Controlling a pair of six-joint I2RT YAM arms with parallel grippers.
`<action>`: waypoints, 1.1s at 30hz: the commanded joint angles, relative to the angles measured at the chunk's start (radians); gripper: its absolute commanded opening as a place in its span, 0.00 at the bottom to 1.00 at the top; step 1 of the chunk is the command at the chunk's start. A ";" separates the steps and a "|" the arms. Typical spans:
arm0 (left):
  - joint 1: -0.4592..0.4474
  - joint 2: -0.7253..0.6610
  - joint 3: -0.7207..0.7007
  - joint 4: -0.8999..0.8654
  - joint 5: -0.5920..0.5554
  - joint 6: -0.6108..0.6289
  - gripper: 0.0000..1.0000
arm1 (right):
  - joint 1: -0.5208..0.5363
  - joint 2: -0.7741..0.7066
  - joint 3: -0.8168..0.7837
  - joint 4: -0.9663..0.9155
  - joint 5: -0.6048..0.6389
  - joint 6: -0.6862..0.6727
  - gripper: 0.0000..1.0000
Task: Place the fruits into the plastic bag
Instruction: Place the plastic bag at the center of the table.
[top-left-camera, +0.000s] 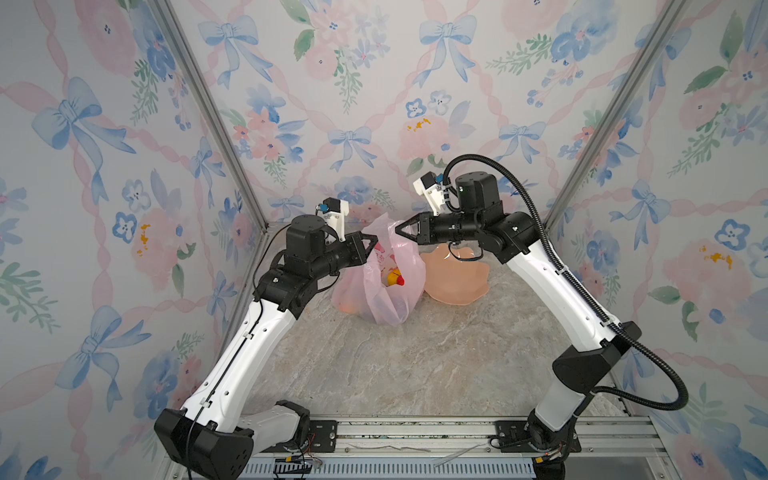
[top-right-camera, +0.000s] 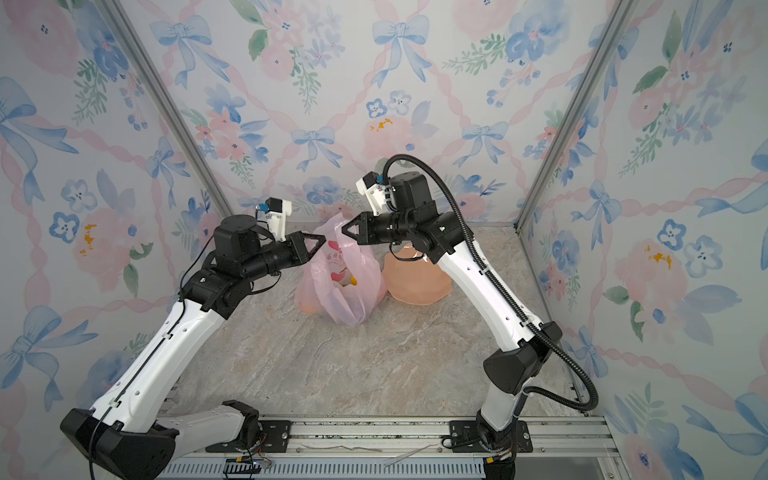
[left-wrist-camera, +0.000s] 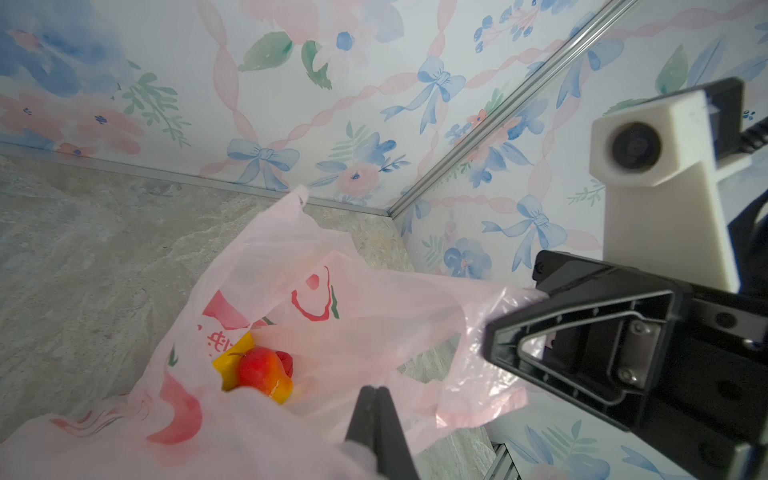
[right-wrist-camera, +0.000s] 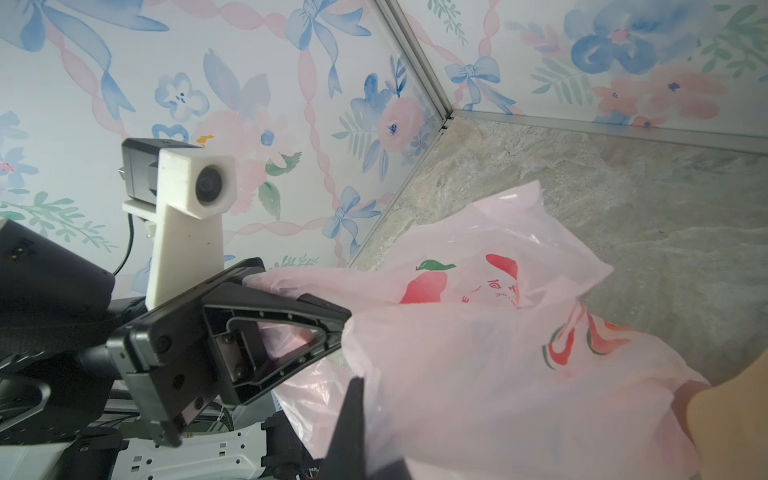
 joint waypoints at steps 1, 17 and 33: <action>-0.019 0.030 -0.021 0.081 -0.001 0.001 0.00 | -0.022 -0.055 -0.059 0.078 -0.025 0.031 0.00; -0.107 0.097 -0.080 0.173 0.013 -0.028 0.38 | -0.087 -0.088 -0.221 0.149 -0.016 0.086 0.43; -0.058 -0.064 0.073 -0.377 -0.210 0.207 0.98 | -0.145 -0.262 -0.158 -0.267 0.251 -0.087 0.81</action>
